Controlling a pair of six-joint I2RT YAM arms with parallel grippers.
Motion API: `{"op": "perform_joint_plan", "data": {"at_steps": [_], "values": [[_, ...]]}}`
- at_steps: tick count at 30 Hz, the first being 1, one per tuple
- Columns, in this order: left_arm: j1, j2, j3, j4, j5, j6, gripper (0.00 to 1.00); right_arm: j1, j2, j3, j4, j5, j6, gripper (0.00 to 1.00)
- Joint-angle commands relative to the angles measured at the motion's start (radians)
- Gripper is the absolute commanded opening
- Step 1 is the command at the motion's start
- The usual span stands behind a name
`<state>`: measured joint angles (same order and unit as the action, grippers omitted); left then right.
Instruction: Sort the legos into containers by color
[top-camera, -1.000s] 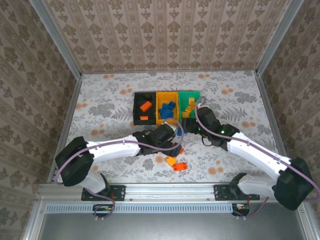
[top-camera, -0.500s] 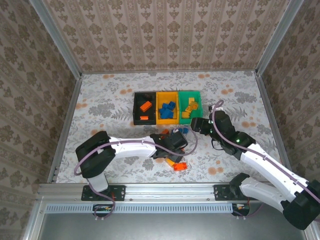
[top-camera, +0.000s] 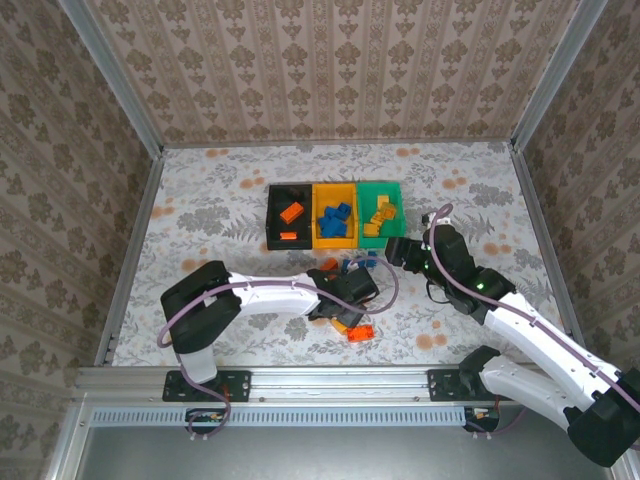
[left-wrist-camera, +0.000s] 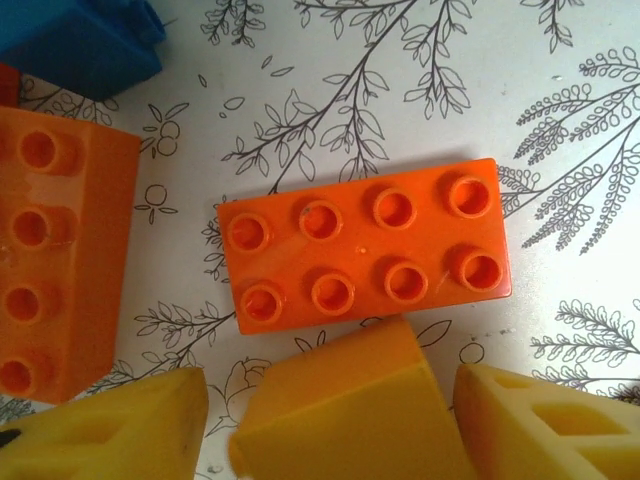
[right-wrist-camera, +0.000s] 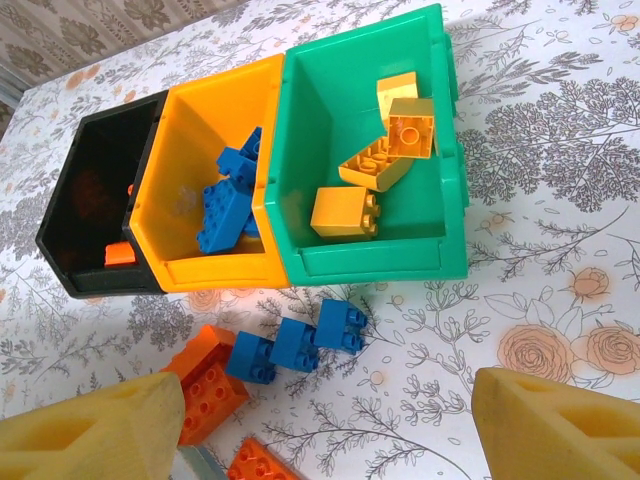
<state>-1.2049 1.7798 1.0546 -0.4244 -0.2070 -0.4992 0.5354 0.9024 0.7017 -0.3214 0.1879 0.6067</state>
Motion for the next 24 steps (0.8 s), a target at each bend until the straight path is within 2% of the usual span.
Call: {"op": "perform_joint_plan", "data": {"at_steps": [1,7,12,16,20,24], "values": [[-0.010,-0.007,-0.005,-0.013,-0.019,-0.005,0.61,-0.006,-0.011,-0.002,-0.020,0.010,0.011,0.77],[-0.011,-0.073,-0.022,0.001,-0.026,-0.004,0.44,-0.009,-0.009,-0.006,-0.016,0.015,0.024,0.77],[0.011,-0.179,-0.025,0.008,-0.037,0.008,0.42,-0.012,-0.003,-0.017,-0.018,0.027,0.037,0.78],[0.097,-0.232,0.025,0.061,0.009,0.050,0.42,-0.015,0.000,-0.033,-0.014,0.036,0.050,0.77],[0.192,-0.183,0.160,0.124,0.067,0.114,0.42,-0.018,0.010,-0.045,-0.016,0.037,0.058,0.77],[0.264,-0.053,0.336,0.148,0.122,0.155,0.42,-0.021,0.017,-0.057,-0.016,0.030,0.067,0.78]]}}
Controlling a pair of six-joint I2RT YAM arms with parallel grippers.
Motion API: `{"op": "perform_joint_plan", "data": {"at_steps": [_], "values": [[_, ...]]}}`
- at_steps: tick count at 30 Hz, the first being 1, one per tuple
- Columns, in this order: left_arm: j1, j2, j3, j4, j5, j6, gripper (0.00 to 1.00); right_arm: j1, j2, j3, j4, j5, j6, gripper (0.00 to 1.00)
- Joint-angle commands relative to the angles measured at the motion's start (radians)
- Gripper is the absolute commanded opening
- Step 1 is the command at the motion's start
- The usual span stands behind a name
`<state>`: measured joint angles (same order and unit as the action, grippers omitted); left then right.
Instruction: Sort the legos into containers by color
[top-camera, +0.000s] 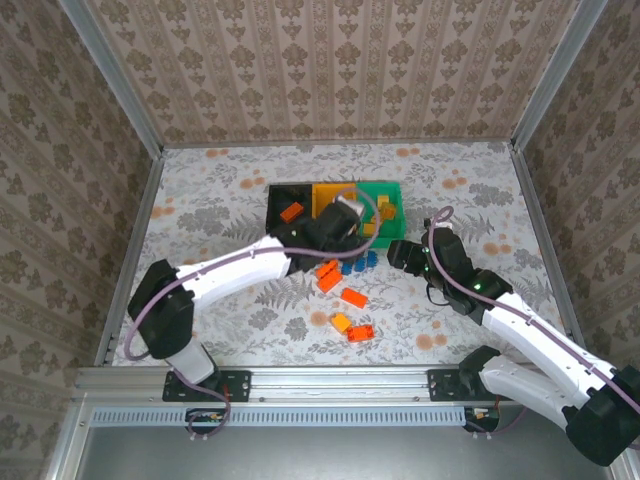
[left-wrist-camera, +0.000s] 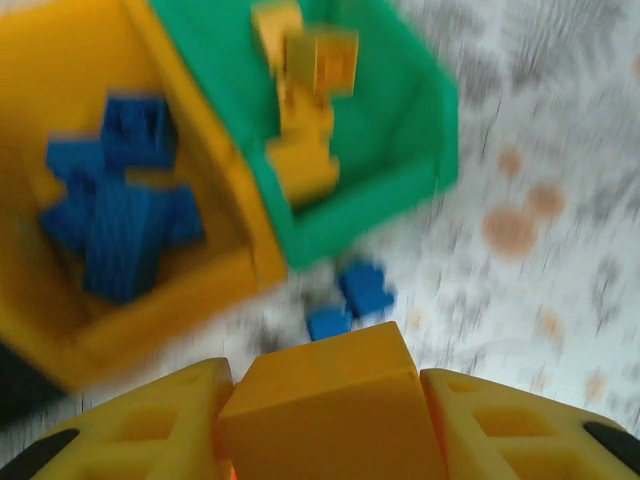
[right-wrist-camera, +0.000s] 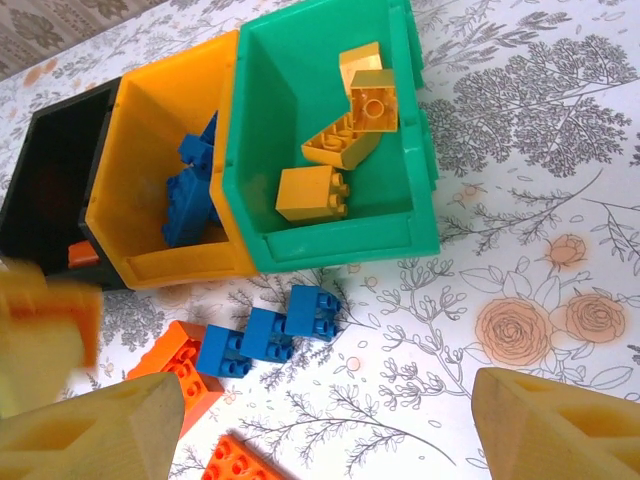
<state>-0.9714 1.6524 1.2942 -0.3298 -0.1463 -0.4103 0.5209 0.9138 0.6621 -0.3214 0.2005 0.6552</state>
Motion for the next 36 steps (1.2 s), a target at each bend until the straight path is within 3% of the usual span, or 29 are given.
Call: {"op": "perform_joint_plan", "data": {"at_steps": [1,14,17,20,25,31,36], "values": [[0.044,0.106,0.136,0.052,0.065,0.072,0.42,-0.007,0.007,-0.020,-0.015,0.017,0.020,0.78],[0.127,0.515,0.612,-0.072,0.129,0.075,0.44,-0.015,0.016,-0.036,-0.012,0.006,0.017,0.77],[0.128,0.572,0.689,-0.108,0.132,0.066,0.52,-0.015,0.023,-0.038,-0.010,-0.001,0.015,0.77],[0.130,0.582,0.712,-0.114,0.140,0.055,0.67,-0.016,0.028,-0.038,-0.008,-0.009,0.010,0.78],[0.124,0.490,0.630,-0.060,0.143,0.038,0.84,-0.016,0.043,-0.035,0.002,-0.026,-0.005,0.78],[0.108,0.238,0.353,0.090,0.125,0.003,1.00,0.001,0.113,-0.022,0.050,-0.127,-0.050,0.78],[0.079,-0.012,0.039,0.198,0.076,-0.041,1.00,0.097,0.248,0.032,0.060,-0.147,-0.099,0.78]]}}
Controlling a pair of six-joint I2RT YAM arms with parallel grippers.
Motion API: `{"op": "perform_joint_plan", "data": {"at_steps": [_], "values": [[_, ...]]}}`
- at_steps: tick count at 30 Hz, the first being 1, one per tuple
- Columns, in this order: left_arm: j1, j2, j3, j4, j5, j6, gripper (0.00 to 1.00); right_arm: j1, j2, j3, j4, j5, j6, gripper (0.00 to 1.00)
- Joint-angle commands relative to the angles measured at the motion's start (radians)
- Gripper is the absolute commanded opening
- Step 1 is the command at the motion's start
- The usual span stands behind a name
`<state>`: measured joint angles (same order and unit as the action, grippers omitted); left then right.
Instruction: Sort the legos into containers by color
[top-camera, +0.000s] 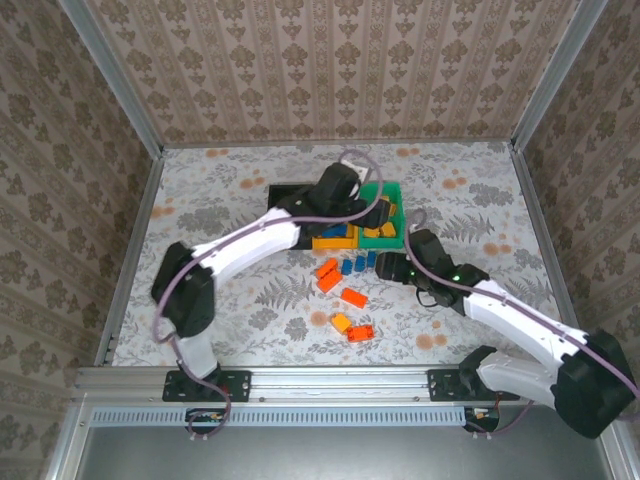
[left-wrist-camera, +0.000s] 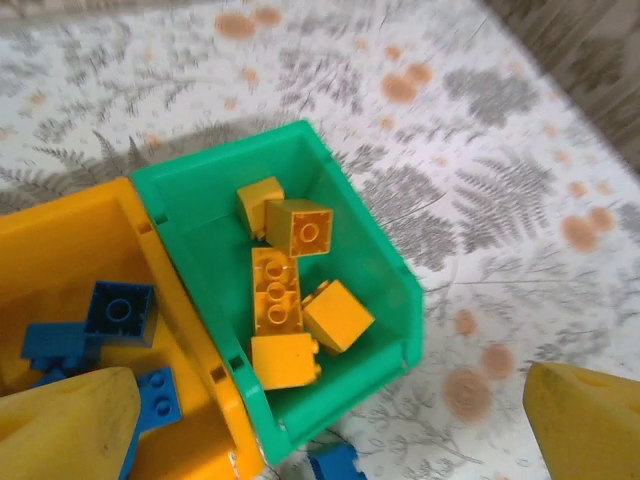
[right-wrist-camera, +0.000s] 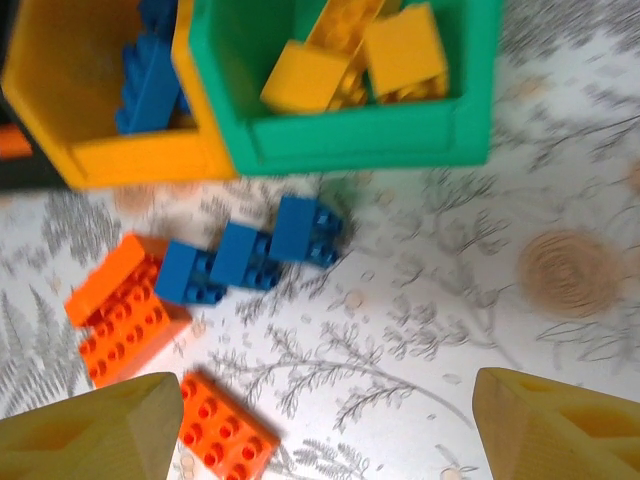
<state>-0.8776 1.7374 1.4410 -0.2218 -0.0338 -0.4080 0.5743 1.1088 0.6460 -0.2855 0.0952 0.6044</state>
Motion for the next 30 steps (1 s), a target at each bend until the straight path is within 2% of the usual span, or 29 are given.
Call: {"op": "perform_joint_plan", "data": {"at_steps": [1,7,15,19,24,30], "values": [[-0.022,-0.150,-0.171,0.103,-0.050,-0.057,1.00,0.066,0.090,0.061,0.028,-0.048,-0.062,0.78],[-0.065,-0.444,-0.508,0.092,-0.141,-0.125,1.00,0.177,0.307,0.162,-0.015,-0.051,-0.166,0.76],[-0.085,-0.749,-0.738,-0.025,-0.225,-0.222,1.00,0.229,0.476,0.235,-0.064,-0.055,-0.271,0.77],[-0.081,-0.837,-0.801,-0.067,-0.259,-0.251,1.00,0.237,0.533,0.270,-0.090,-0.054,-0.297,0.76],[-0.069,-0.906,-0.838,-0.101,-0.282,-0.259,1.00,0.261,0.582,0.297,-0.157,0.018,-0.310,0.71],[-0.048,-0.934,-0.855,-0.105,-0.273,-0.259,1.00,0.288,0.645,0.312,-0.194,0.068,-0.292,0.58]]}}
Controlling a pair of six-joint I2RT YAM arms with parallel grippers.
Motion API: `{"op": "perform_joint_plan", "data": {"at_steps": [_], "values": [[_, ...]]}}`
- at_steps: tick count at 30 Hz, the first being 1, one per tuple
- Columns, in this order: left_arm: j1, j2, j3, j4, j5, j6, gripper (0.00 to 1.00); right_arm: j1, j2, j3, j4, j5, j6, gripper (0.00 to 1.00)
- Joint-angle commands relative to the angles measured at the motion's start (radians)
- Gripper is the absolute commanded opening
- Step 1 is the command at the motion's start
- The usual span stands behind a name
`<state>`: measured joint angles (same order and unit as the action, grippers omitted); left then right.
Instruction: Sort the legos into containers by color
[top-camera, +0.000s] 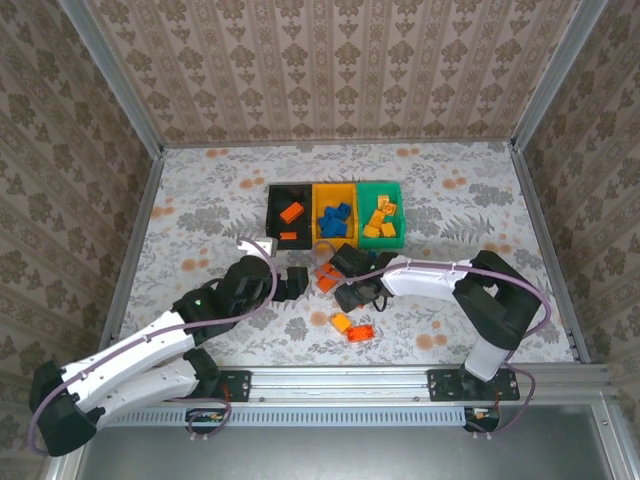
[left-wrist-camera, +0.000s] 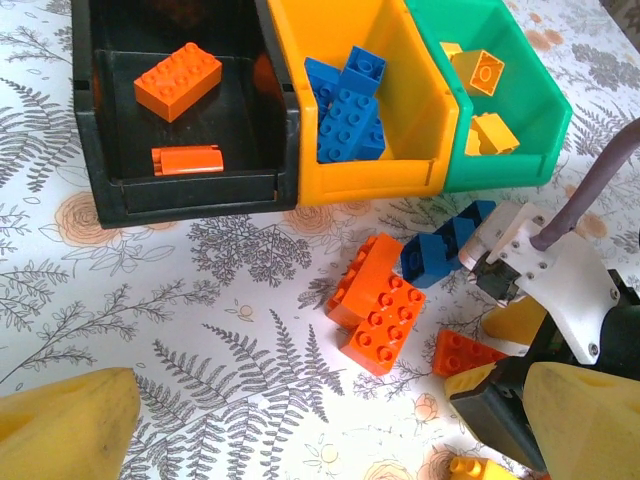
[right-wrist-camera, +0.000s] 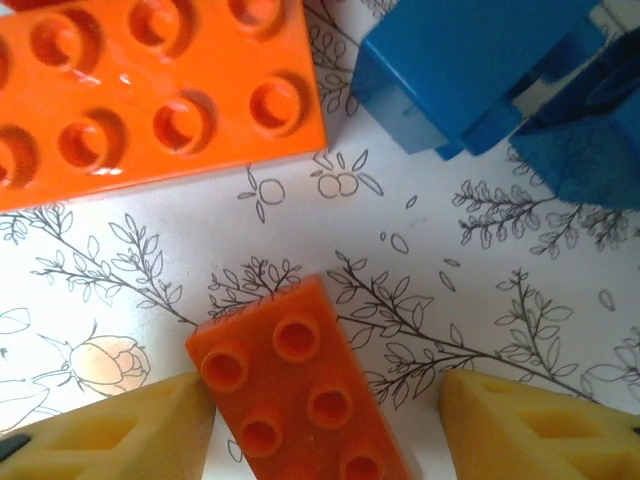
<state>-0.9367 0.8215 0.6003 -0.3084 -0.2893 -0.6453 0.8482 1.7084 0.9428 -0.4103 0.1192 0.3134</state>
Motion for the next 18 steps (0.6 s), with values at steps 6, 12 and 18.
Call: {"op": "perform_joint_plan", "data": {"at_steps": [6,12,18], "values": [[0.023,-0.022,-0.016,-0.026,-0.002,-0.015,1.00,0.016,0.047,0.003,-0.064,0.057,0.022,0.38],[0.024,-0.028,-0.025,-0.035,0.000,-0.015,1.00,0.015,-0.036,-0.030,-0.036,0.075,0.037,0.30],[0.028,-0.056,-0.048,-0.079,-0.021,-0.024,1.00,0.016,-0.172,0.025,-0.052,0.041,0.011,0.29]]}}
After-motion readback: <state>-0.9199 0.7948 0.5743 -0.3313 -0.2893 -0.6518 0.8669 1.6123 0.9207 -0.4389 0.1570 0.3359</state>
